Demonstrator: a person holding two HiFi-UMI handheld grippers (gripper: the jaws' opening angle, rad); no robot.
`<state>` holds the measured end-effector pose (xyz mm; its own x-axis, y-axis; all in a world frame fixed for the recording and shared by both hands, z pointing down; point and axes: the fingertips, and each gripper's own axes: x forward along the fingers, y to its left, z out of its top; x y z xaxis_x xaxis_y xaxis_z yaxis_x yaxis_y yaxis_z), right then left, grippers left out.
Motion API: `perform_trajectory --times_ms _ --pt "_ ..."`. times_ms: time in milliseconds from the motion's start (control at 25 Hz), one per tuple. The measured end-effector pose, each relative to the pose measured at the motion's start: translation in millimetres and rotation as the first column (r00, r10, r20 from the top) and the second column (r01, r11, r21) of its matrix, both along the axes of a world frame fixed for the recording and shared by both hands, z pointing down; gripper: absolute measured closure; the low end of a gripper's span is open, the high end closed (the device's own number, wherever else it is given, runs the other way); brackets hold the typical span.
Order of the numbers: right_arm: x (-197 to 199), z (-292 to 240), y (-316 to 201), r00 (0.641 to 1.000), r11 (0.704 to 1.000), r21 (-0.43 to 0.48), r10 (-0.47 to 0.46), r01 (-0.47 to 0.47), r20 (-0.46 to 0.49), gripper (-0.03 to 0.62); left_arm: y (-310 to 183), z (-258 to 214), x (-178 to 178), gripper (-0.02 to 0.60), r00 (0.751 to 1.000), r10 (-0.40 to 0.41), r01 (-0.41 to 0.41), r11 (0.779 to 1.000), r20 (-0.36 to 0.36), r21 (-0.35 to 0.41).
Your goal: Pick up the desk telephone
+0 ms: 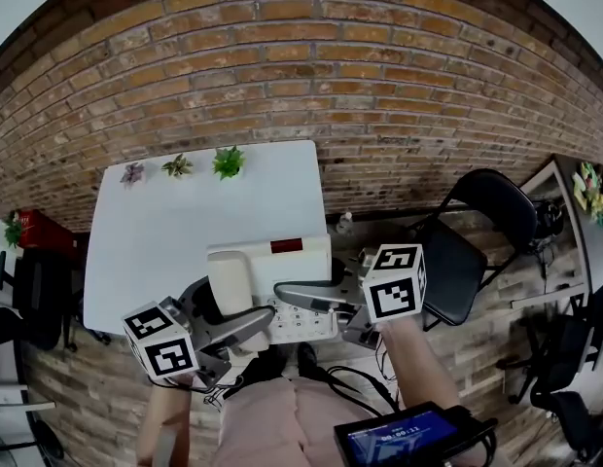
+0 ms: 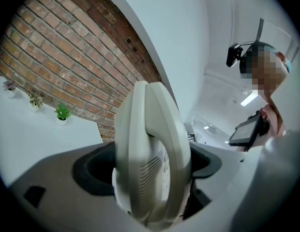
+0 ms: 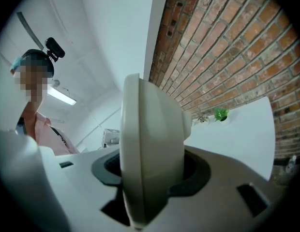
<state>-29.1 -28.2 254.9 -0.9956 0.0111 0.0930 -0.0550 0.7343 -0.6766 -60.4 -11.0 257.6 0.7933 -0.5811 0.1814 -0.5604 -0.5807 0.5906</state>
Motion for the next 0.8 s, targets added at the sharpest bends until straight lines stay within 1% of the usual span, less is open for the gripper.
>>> perform_trajectory --times_ms 240,440,800 --pt "-12 -12 2 1.000 1.000 0.018 0.024 -0.024 0.012 0.370 1 -12 -12 0.135 1.000 0.006 -0.006 1.000 -0.009 0.018" --pt "-16 -24 1 0.999 0.999 0.033 0.037 -0.038 0.016 0.370 0 -24 -17 0.135 1.000 0.017 -0.017 0.999 0.002 0.033" --pt "-19 -31 -2 0.999 0.997 0.056 0.047 -0.047 0.007 0.370 -3 -31 -20 0.135 1.000 0.023 -0.023 0.999 -0.007 0.048"
